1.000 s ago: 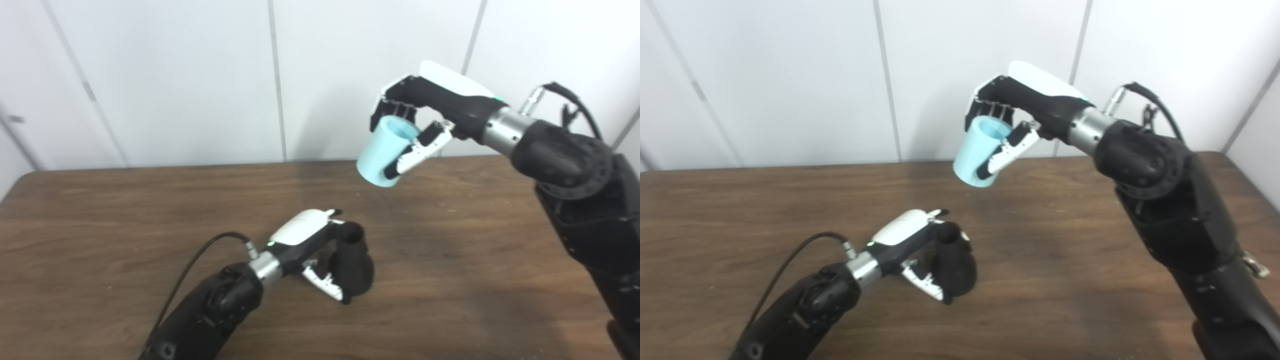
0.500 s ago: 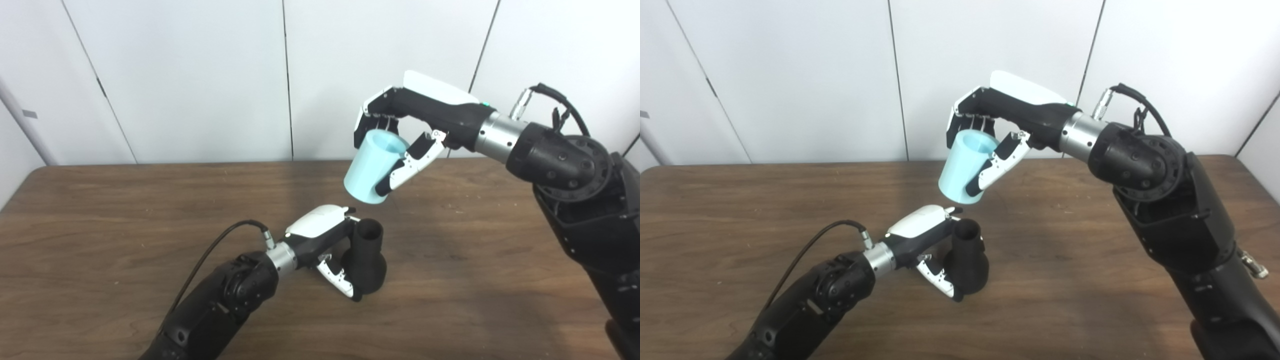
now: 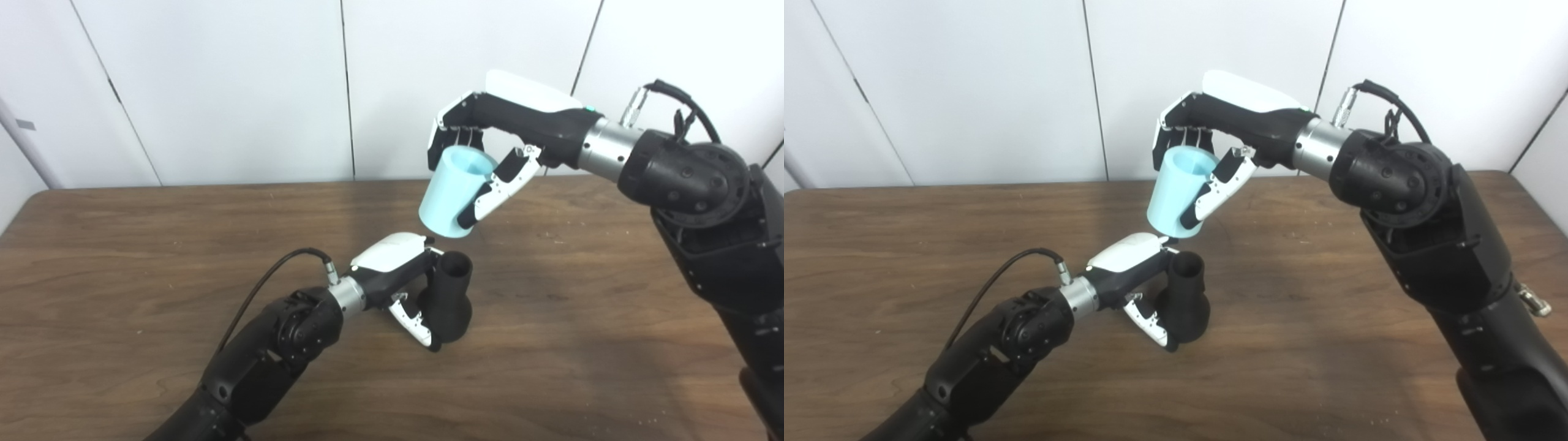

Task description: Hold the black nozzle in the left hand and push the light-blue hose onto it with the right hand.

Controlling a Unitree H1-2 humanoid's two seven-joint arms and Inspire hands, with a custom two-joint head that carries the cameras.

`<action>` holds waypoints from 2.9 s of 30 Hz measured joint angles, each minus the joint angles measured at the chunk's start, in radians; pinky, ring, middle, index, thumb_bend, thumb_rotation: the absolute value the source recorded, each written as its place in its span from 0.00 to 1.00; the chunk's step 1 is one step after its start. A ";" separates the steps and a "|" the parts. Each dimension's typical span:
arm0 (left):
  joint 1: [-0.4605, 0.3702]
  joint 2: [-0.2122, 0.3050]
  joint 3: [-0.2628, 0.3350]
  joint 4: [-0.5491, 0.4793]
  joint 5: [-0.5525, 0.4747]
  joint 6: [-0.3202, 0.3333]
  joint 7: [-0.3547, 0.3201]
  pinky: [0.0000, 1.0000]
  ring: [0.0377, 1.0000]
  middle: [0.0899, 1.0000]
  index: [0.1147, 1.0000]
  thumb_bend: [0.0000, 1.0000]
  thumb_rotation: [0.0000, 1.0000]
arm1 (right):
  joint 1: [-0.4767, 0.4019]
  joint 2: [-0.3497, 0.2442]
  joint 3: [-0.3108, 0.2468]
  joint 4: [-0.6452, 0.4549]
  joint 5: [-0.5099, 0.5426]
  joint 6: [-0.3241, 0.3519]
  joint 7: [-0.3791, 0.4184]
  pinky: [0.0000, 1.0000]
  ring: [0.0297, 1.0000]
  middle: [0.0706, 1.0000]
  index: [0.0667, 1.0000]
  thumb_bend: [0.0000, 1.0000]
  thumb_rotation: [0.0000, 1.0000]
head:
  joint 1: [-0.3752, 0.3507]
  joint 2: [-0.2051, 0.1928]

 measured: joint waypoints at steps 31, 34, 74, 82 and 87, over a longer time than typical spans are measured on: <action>0.006 0.005 0.000 -0.010 0.000 0.000 0.000 1.00 0.60 0.44 0.41 0.53 0.00 | 0.033 -0.052 0.041 -0.036 -0.052 0.041 0.102 0.36 0.42 0.42 0.47 0.50 0.00 | -0.017 0.023; 0.006 0.006 0.000 -0.013 0.000 0.002 0.000 1.00 0.60 0.44 0.41 0.53 0.00 | 0.047 -0.046 0.051 -0.046 -0.063 0.058 0.102 0.36 0.42 0.42 0.46 0.50 0.00 | -0.012 0.028; 0.016 0.014 0.000 -0.040 0.001 0.016 -0.007 1.00 0.58 0.43 0.42 0.53 0.00 | 0.077 0.043 0.019 0.086 -0.067 -0.226 -0.055 0.35 0.46 0.46 0.44 0.50 0.00 | -0.009 0.058; 0.018 0.017 0.000 -0.050 0.001 0.026 -0.012 1.00 0.58 0.42 0.42 0.53 0.00 | 0.077 0.008 0.023 0.083 -0.040 -0.232 0.025 0.37 0.44 0.47 0.43 0.50 0.00 | -0.014 0.064; 0.017 0.017 0.000 -0.050 0.001 0.033 -0.012 1.00 0.58 0.43 0.42 0.53 0.00 | 0.077 -0.021 0.022 0.080 -0.031 -0.219 0.062 0.37 0.44 0.47 0.43 0.50 0.00 | -0.012 0.069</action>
